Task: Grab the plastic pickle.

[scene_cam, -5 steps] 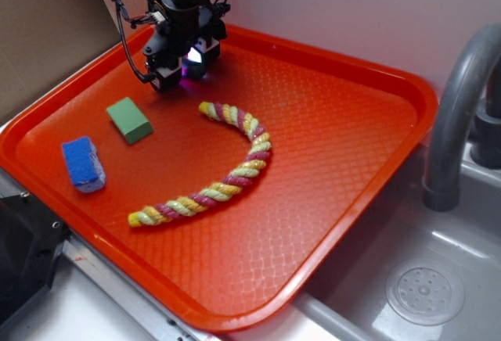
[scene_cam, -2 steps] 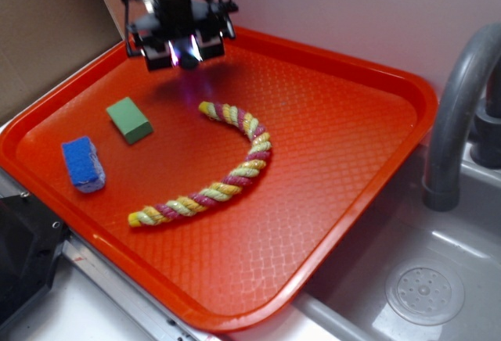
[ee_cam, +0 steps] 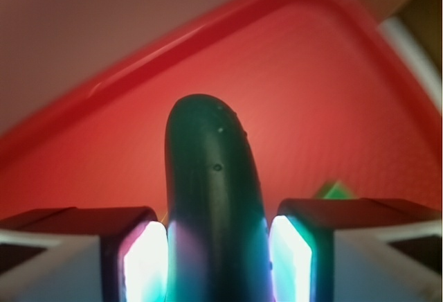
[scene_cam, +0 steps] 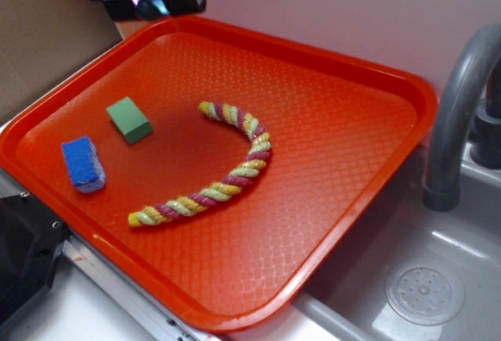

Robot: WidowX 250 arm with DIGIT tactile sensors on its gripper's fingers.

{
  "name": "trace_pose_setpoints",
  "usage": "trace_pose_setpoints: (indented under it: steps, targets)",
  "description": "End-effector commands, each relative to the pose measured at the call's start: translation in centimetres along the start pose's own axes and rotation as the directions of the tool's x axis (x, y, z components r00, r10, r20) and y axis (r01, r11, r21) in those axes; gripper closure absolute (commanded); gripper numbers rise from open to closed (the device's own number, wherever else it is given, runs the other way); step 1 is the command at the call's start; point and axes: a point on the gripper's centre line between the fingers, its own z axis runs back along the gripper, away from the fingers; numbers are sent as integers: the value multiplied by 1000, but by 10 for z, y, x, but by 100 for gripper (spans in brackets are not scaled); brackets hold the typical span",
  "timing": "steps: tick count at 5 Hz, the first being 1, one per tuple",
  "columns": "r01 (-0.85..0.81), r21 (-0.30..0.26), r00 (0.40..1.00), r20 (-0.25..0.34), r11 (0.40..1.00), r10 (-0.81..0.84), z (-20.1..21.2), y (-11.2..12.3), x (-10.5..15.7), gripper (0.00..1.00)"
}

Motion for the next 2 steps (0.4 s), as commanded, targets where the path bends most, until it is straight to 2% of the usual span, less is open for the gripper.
trace_pose_setpoints:
  steps: [1, 2]
  targets:
    - [165, -87, 986, 10, 982, -165, 54, 19, 0, 100]
    - [160, -33, 987, -16, 987, -161, 38, 20, 7, 100]
